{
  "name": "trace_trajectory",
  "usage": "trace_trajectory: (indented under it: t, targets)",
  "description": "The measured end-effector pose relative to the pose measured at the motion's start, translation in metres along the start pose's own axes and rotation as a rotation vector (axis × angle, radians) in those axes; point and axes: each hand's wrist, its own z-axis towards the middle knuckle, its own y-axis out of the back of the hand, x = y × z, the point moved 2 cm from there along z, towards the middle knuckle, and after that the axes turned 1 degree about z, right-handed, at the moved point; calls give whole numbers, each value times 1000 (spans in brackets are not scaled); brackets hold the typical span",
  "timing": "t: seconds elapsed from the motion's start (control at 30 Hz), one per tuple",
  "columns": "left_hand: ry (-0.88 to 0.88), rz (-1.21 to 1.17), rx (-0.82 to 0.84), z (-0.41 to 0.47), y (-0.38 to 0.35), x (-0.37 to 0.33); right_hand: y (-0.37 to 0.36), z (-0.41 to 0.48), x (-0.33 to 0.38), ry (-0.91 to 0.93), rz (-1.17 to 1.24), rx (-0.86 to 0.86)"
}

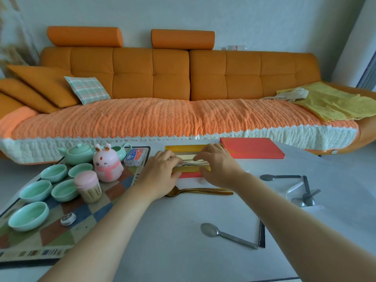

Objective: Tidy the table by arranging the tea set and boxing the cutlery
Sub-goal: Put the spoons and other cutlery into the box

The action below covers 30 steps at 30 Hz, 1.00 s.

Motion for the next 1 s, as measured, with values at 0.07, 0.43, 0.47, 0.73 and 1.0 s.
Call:
trace_trajectory:
  t: [0.07, 0.43, 0.47, 0.73, 1.0]
  targets:
    - [-10, -19, -1, -2, 7, -3, 7, -2, 12, 51, 35, 17]
    - [123, -151, 426, -29, 10, 5, -1, -23, 34, -61, 24, 373]
    - [127, -157, 433, -30, 11, 6, -3, -24, 34, -75, 43, 370]
    - [215, -225, 335, -30, 27, 12, -3, -20, 33, -157, 214, 337]
    - [340, -542, -46, 2, 26, 22, 4, 11, 20, -16, 217, -8]
